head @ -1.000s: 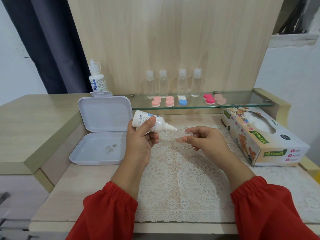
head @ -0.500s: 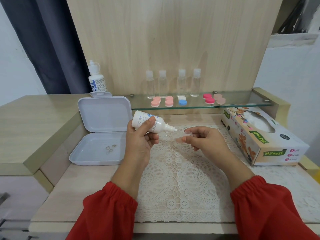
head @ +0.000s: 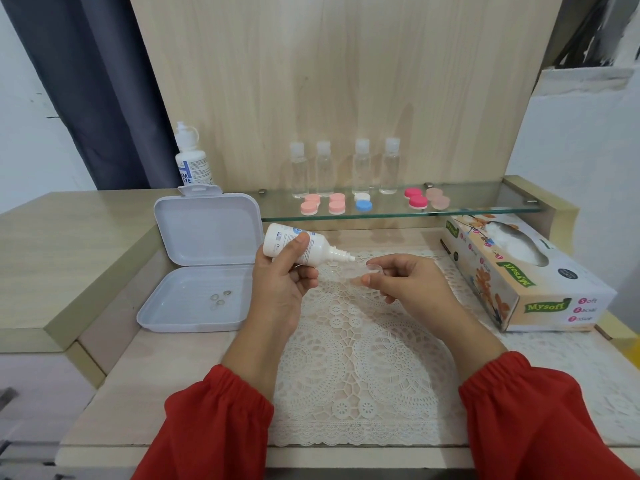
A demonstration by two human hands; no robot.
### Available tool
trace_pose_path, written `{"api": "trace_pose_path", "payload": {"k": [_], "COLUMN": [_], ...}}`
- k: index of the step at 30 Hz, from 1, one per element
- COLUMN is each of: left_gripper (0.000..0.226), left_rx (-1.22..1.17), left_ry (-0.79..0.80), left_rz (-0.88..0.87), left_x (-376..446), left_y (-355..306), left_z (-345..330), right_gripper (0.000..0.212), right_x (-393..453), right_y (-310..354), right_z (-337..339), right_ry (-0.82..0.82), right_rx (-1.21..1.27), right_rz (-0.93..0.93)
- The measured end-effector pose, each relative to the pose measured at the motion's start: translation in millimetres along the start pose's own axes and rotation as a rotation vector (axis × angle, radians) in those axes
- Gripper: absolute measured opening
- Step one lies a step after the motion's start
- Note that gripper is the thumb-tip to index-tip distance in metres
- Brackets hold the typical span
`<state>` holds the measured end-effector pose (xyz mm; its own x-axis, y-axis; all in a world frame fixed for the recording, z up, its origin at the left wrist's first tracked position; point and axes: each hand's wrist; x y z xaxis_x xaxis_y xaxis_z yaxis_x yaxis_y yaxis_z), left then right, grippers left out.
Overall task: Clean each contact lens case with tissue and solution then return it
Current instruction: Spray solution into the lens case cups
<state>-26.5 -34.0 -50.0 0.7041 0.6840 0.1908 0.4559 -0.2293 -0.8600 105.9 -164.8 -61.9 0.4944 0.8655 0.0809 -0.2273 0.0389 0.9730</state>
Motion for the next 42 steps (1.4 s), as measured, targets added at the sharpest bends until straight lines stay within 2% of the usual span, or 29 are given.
{"api": "trace_pose_path", "payload": {"k": [5,11,19,27,31,42], "left_gripper": [0.047,0.031,0.042,0.033,0.042,0.038], "left_rx": [0.03,0.063,0.099,0.096,0.105,0.101], "left_ry": [0.061,0.087,0.119,0.102,0.108,0.121], "left_rz": [-0.001,-0.002,-0.028,-0.029,-0.035,-0.042], "left_x": [-2.5,-2.6,-7.1,-6.3,-7.4,-6.9], "left_y": [0.2,2.2,-0.1,0.3,-0.3,0.5], "left_z": [-5.5,-6.1,-8.2,-8.1,-7.8,-5.9], "right_gripper": [0.025,0.024,0.025,0.025,0.026,0.025], "right_x": [0.5,0.2,-1.3,-0.9,-1.6,-1.3], "right_y": [0.5,2.9,4.3,4.7,4.1,4.3], "right_z": [-1.6,-4.5,-5.0,-5.2,-4.6,-5.2], "right_ry": [0.024,0.037,0.044,0.042,0.043,0.042], "right_rx": [0.001,0.029,0.026,0.029,0.025,0.029], "right_rz": [-0.009,-0.027,-0.026,-0.025,-0.023,-0.026]}}
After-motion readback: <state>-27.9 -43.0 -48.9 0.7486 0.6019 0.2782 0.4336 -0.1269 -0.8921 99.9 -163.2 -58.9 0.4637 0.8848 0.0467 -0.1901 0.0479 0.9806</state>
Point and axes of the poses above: each hand's wrist, its own x-axis towards the middle knuckle, its own z-axis out of the back of the hand, y = z × x, and after that the axes turned 14 degrees about y, right-handed
